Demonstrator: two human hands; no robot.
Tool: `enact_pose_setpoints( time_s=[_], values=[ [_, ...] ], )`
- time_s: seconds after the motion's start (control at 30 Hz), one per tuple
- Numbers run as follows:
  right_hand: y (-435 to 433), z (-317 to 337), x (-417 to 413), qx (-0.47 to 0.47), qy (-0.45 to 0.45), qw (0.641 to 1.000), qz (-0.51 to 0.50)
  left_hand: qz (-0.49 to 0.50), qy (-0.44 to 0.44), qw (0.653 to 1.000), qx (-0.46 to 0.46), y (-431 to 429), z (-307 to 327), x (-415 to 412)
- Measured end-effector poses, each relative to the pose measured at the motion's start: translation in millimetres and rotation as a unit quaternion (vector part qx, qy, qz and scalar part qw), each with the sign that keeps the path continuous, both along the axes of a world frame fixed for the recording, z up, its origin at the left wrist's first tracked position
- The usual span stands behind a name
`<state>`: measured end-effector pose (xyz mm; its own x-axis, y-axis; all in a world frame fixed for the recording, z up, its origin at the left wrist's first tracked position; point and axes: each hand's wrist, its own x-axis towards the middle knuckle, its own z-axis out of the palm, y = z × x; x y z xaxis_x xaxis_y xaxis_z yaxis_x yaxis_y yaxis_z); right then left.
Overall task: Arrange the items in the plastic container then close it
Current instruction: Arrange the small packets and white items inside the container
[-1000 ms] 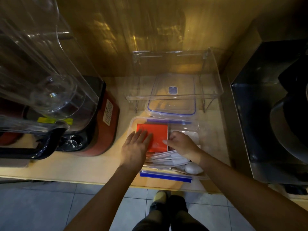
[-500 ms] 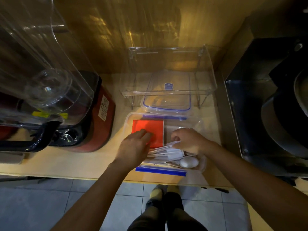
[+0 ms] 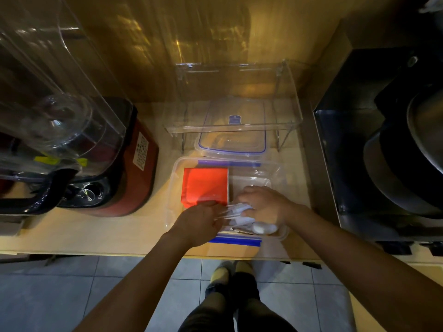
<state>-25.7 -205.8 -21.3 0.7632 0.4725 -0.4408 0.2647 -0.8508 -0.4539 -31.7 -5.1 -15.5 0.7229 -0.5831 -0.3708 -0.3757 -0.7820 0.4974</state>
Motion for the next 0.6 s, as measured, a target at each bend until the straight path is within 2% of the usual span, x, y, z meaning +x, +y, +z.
enact_pose_setpoints(
  time_s=[0.1, 0.3, 0.47, 0.53, 0.6],
  values=[
    [1.9, -2.0, 2.6, -0.071, -0.015, 0.997, 0.022, 0.019, 0.014, 1.0, -0.006, -1.0, -1.5, -0.5],
    [4.9, -2.7, 9.9, -0.102, 0.023, 0.994, 0.029, 0.042, 0.04, 0.998, -0.009, -0.5, -3.3, -2.1],
    [1.8, -4.2, 14.7, -0.073, 0.071, 0.995, 0.001, 0.055, 0.061, 0.997, -0.007, -0.7, -4.9, -2.8],
    [-0.7, -3.0, 16.2, -0.045, 0.061, 0.997, -0.031, 0.069, 0.074, 0.995, -0.015, -1.5, -5.1, -2.8],
    [-1.5, -3.3, 14.6, -0.064, 0.026, 0.996, -0.06, 0.08, 0.079, 0.993, -0.017, -1.8, -5.6, -2.7]
  ],
)
